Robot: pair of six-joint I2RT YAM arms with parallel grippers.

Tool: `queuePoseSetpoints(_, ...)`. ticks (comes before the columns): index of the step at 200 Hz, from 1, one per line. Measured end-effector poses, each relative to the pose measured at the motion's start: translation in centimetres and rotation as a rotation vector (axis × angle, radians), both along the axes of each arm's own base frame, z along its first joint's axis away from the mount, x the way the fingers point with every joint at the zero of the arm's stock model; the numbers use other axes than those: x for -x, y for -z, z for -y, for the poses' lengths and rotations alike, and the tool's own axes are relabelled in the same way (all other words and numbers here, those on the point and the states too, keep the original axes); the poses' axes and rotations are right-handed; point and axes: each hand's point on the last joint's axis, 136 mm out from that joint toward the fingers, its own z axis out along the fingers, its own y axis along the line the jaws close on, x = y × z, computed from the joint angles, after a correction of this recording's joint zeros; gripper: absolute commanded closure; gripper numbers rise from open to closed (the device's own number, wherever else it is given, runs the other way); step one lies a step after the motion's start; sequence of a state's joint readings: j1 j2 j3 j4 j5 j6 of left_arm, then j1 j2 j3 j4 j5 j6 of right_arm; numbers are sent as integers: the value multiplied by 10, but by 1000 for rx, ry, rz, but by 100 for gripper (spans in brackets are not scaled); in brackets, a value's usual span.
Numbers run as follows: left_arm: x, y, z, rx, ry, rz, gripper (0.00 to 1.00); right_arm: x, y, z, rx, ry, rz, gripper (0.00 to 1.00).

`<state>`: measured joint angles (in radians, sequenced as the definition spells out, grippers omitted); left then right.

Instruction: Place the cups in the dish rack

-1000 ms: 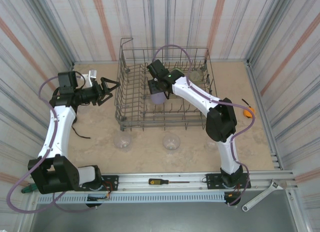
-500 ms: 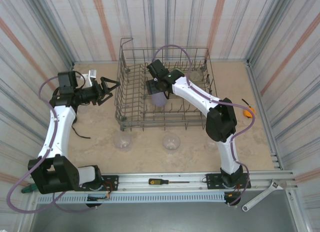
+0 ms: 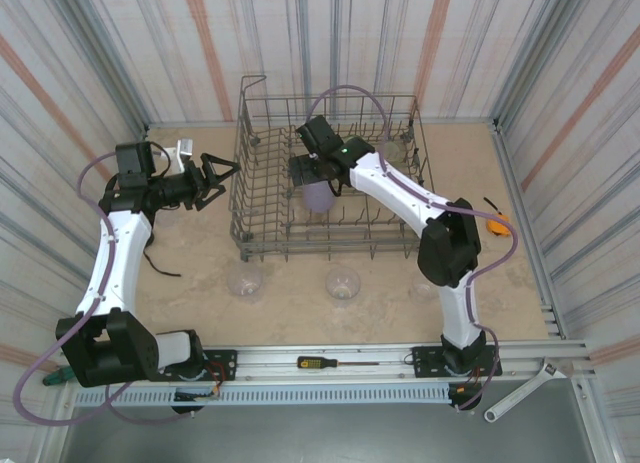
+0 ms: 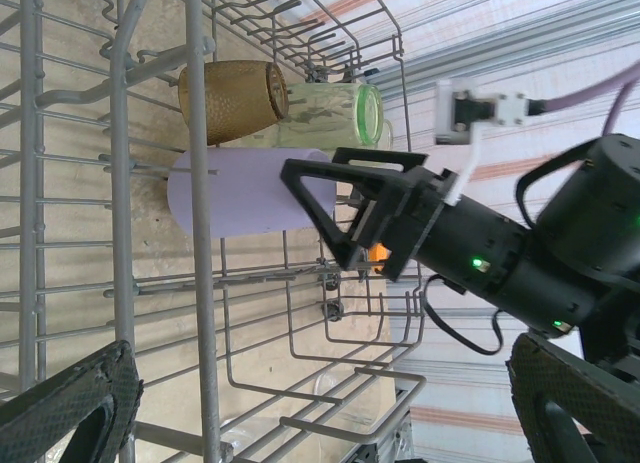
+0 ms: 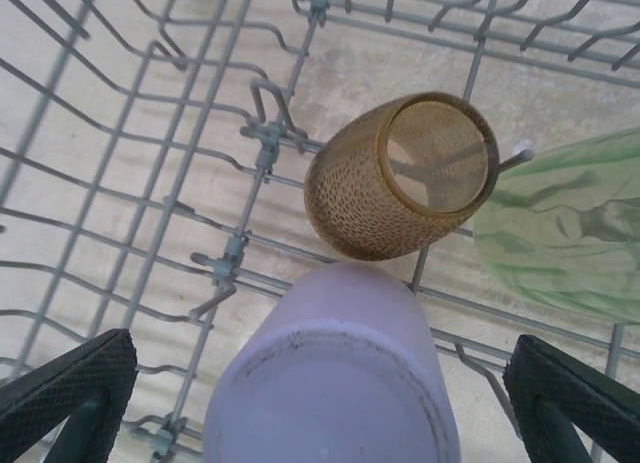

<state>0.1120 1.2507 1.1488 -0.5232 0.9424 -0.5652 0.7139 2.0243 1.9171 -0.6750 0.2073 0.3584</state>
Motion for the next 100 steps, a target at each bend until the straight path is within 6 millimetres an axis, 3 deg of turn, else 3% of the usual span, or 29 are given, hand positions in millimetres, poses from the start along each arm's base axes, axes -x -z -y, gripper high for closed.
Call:
queuePoseSetpoints(44,0,-1,0,-1,0,3,1,13,-40,9,-80,7,64,1)
queuePoseSetpoints(100,-2,-2,-2,-12,-13,4,1,36,-46,34,-110,19,58,1)
